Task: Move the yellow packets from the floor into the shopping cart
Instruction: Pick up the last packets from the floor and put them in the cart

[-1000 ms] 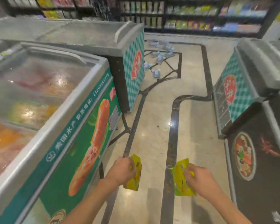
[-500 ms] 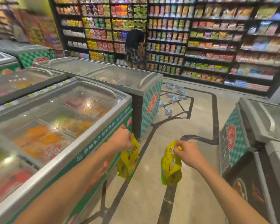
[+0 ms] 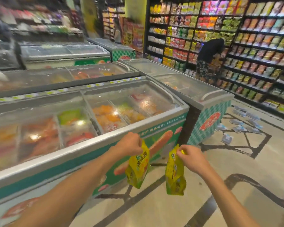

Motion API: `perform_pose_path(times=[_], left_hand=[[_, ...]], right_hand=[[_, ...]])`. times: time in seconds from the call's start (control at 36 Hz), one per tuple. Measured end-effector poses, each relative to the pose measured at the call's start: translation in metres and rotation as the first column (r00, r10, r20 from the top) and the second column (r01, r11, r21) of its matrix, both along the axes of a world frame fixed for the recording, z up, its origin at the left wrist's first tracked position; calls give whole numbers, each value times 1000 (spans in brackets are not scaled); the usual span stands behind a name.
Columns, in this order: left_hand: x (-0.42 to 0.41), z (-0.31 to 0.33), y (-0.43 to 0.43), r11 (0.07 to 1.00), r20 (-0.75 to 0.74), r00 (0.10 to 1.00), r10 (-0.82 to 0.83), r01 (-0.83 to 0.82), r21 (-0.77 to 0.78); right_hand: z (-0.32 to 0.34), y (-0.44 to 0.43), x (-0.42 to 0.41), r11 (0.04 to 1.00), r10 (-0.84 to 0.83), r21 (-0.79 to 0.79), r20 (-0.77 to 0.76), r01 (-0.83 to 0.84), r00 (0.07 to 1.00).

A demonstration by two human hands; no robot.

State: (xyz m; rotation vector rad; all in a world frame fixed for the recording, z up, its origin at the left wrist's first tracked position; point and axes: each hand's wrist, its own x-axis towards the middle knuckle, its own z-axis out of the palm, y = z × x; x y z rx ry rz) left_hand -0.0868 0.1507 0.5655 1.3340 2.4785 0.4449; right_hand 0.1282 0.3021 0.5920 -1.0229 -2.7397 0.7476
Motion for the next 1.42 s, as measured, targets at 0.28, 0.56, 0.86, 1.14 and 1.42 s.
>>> perform_pose_path(times=[0.28,0.56,0.86,1.14,1.42], left_hand=[[-41,4,-176,922,-53,922,385,-386,-27],[-79,13,-384,662,-47,663,747,-748,-48],[-90,4,-609,326,12,326,945,-945,15],[-60,-4,-776,-52,81,-48,996,-997,49],[-28,-6,-872,-352,171,-334,927,-931,92]], right_hand=[[4,-102,-124,925,377,-53,2,-376,926],[-6,-267,-249,743,665,-82,-22,-665,746],[-17,-490,-351,408,911,-45,-49,-912,410],[-20,-674,-397,207,973,-34,-93,-978,210],[-24,-826,-417,60,991,-74,-117,-995,68]])
